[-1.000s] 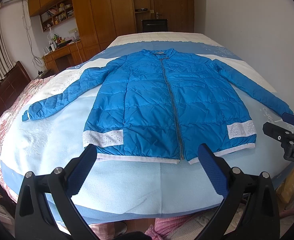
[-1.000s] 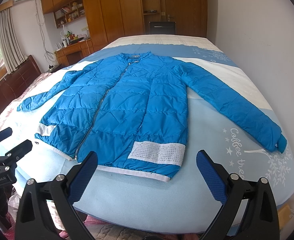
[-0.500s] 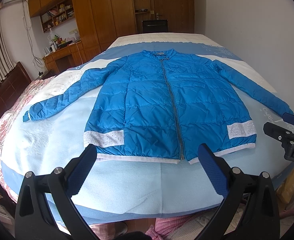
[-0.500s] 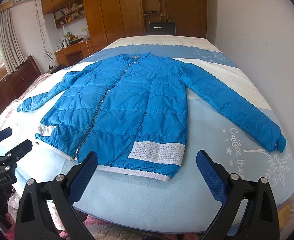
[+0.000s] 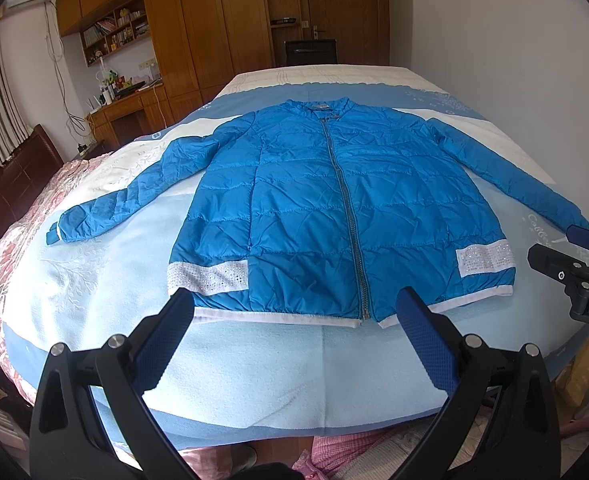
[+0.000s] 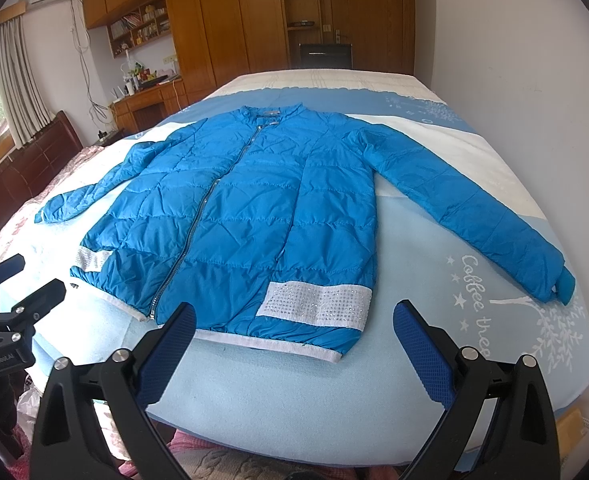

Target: Fold large clothes

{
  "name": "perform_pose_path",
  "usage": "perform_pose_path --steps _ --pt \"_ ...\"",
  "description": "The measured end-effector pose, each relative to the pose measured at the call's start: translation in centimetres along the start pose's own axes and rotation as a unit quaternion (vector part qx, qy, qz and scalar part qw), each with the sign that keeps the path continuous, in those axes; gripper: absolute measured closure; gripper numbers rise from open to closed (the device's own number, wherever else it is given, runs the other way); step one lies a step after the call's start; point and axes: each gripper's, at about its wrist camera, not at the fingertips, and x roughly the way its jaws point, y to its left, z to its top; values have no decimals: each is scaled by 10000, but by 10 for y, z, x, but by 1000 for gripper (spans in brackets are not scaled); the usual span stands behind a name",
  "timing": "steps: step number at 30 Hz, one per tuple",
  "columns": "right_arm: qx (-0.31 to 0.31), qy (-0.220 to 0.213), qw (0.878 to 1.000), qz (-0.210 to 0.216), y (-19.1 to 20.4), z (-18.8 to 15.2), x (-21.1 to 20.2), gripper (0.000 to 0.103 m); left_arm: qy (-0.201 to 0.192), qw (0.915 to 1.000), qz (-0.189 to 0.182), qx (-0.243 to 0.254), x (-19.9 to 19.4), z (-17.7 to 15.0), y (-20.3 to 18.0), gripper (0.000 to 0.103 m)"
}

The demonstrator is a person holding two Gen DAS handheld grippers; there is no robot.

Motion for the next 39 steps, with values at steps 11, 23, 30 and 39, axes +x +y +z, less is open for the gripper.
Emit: perform_pose_path --steps 11,23,30,39 --pt "2 1 10000 5 0 0 1 4 -6 10000 -3 8 0 0 0 3" --pt "5 1 10000 11 -1 0 2 4 -14 10000 26 13 0 -4 0 3" --pt "23 7 10000 23 -1 2 3 4 -7 10000 26 19 1 -4 0 3" --pt "240 12 9997 24 -23 11 23 4 94 9999 11 142 26 9 -8 3"
